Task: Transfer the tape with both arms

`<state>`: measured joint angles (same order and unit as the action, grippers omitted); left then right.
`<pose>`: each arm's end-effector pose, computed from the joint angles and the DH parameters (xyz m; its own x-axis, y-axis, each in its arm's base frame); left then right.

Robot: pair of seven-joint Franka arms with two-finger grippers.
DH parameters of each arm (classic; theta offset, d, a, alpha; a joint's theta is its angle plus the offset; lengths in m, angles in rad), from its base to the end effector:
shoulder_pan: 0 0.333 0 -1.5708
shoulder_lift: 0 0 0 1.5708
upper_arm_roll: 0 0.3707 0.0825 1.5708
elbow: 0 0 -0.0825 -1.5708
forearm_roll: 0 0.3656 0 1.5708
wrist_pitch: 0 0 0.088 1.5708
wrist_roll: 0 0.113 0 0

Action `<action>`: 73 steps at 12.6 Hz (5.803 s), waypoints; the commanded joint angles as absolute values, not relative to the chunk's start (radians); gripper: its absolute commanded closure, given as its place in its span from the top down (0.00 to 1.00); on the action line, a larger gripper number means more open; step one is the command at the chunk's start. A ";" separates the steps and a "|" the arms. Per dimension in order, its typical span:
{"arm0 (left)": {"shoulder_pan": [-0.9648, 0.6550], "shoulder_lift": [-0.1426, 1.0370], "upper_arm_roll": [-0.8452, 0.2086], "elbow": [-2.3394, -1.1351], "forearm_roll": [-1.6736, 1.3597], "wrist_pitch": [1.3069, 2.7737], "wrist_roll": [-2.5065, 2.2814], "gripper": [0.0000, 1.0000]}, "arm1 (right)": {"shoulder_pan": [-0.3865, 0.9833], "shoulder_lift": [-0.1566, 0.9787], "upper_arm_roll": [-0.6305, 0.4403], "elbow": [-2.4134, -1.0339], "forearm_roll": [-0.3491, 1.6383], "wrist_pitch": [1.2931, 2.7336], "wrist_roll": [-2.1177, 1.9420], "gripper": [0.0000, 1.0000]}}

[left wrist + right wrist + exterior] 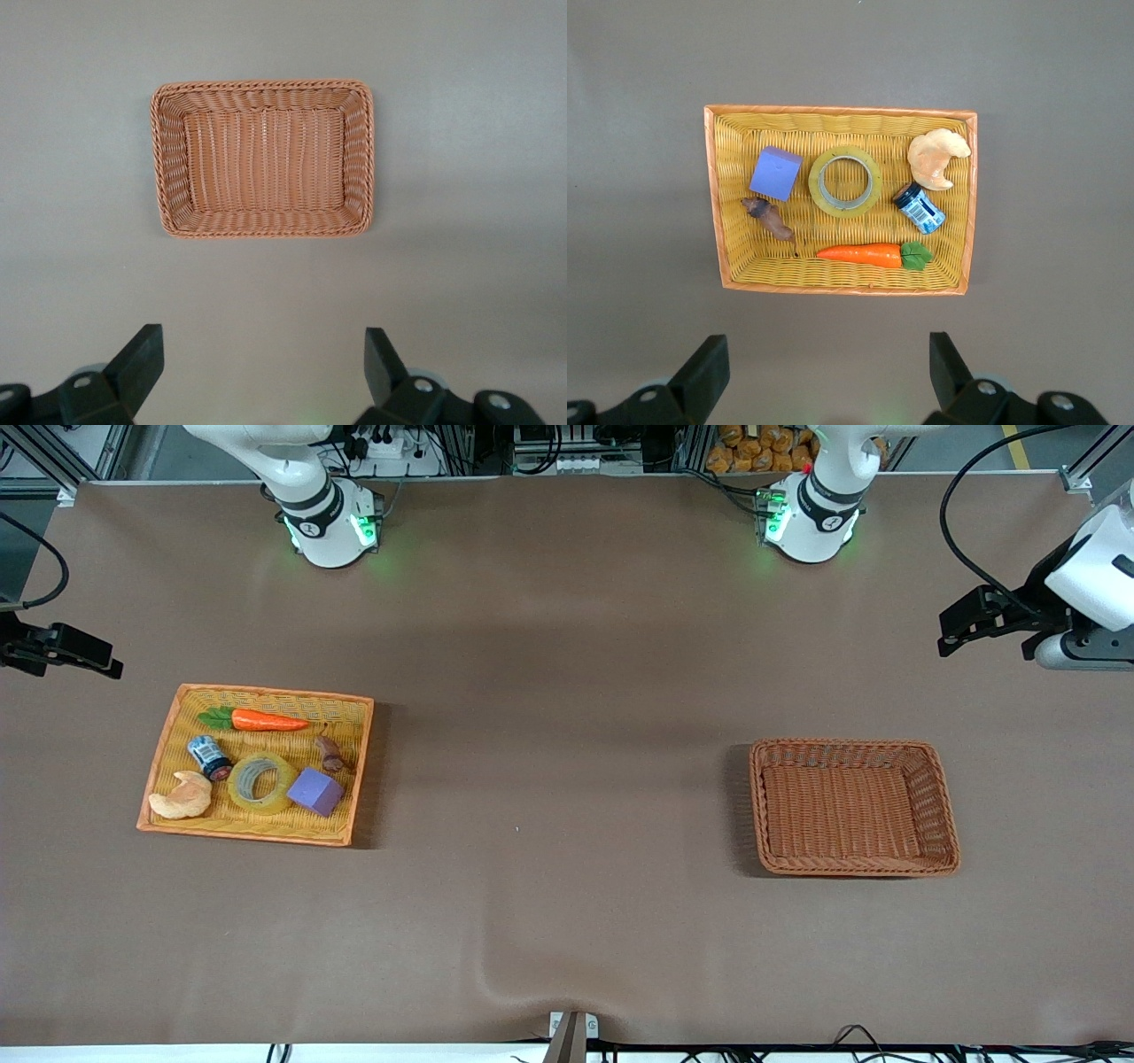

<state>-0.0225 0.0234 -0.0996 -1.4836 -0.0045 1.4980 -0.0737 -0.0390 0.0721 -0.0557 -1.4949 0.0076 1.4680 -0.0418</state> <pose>0.5337 -0.0652 0.6936 0.9988 -0.0487 -0.0094 -0.0486 -0.9988 0.0061 0.5484 -0.0498 0.6596 0.9938 -0.0519 -0.0985 -0.0529 -0.9986 -0.0077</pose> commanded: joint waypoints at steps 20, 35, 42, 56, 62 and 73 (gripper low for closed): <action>-0.021 0.028 -0.100 -1.463 -0.021 1.486 -0.061 1.00 | 0.064 0.224 -0.058 -1.956 -0.008 2.015 -0.336 1.00; -0.023 0.031 -0.100 -1.463 -0.021 1.486 -0.061 1.00 | -0.005 0.408 -0.057 -2.063 0.003 2.302 -0.729 1.00; -0.023 0.031 -0.100 -1.463 -0.021 1.486 -0.061 1.00 | -0.011 0.451 -0.058 -2.060 0.003 2.332 -0.729 0.62; -0.005 0.116 -0.086 -1.459 -0.023 1.521 -0.072 1.00 | 0.035 0.370 -0.057 -1.571 -0.003 1.611 -0.696 0.00; -0.008 0.237 -0.092 -1.482 -0.020 1.591 -0.190 1.00 | 0.263 0.382 -0.054 -1.502 0.017 1.670 -0.480 0.00; -0.038 0.299 -0.100 -1.617 -0.173 1.781 -0.225 1.00 | 0.779 0.782 -0.051 -1.214 0.150 2.043 0.475 0.00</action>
